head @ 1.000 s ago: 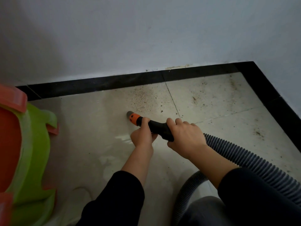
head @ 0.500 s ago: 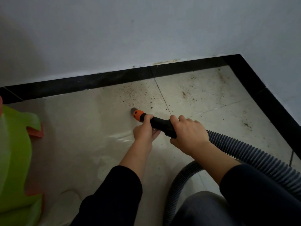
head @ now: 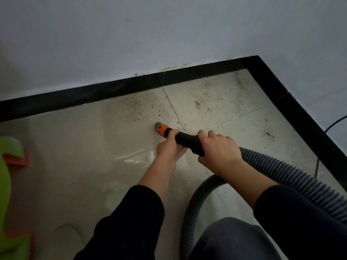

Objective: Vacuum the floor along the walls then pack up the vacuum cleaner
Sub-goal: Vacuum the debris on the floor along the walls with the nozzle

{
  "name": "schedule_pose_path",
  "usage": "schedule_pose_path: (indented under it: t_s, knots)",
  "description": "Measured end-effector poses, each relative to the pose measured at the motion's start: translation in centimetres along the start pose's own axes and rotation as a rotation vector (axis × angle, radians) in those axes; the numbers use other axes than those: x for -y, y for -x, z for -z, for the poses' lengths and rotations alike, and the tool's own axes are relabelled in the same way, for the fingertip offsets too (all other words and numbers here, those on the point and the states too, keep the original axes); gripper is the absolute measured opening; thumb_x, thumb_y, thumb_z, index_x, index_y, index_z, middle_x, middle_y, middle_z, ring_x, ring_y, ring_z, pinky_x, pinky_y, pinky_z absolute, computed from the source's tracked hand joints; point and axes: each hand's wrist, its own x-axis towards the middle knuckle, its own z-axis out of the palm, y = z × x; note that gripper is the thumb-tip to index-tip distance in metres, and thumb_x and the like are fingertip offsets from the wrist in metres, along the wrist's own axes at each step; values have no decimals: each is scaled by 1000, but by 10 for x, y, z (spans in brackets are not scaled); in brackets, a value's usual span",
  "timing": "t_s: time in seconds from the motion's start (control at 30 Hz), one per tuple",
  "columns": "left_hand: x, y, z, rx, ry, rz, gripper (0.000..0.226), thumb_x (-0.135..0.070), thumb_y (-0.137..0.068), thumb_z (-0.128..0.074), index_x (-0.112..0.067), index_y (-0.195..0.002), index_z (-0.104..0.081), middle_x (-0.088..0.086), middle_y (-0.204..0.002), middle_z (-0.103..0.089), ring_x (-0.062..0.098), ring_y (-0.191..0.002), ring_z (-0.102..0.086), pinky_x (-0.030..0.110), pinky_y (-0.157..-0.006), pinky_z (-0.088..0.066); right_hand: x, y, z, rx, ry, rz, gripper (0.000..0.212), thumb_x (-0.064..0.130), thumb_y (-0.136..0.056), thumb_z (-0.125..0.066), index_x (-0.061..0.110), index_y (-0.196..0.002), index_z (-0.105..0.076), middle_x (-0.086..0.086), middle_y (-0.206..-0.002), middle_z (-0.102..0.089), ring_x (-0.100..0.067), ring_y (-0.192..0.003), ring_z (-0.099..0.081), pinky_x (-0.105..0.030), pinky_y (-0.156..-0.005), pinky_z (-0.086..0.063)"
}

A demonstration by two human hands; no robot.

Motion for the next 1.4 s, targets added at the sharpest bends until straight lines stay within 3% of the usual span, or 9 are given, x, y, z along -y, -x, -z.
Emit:
schedule_pose_path:
  t_s: [0.27,0.47,1.0,1.23,1.4]
  knots:
    - [9,-2,-17,74,0,48,37,-26,-91,-65,2,-114,-58,18,-97,-71,20,-85,-70,21,-58,-58,-18,5,4,37,4,-44,47,32,-88,-60,18,-127,-39,-4,-105,-54,-19,-76,-44,-30,-65,-37]
    - [19,3,-24,83,-26,67,31,-25,-90,-66,1,-107,-60,17,-93,-71,21,-82,-71,22,-61,-58,-28,14,6,75,3,-56,45,33,-87,-60,19,-124,-39,-1,-96,-47,-19,-75,-45,-30,-64,-37]
    - [36,11,-41,143,-79,122,26,-25,-91,-66,-1,-95,-60,18,-91,-70,22,-85,-70,24,-67,-58,-43,32,7,104,49,-134,48,34,-87,-61,18,-127,-40,-3,-103,-53,-18,-76,-46,-29,-64,-38]
    - [30,14,-33,29,21,71,33,-23,-87,-68,2,-106,-61,18,-95,-71,20,-80,-71,21,-58,-58,-32,25,6,72,35,-76,47,33,-88,-59,18,-127,-38,-3,-105,-53,-18,-76,-43,-29,-65,-37]
    - [21,14,-16,-126,79,-14,23,-22,-84,-69,-4,-92,-59,15,-96,-70,21,-82,-70,22,-58,-58,-12,15,1,41,-10,3,49,33,-88,-59,17,-128,-37,-5,-108,-54,-19,-78,-44,-30,-66,-37]
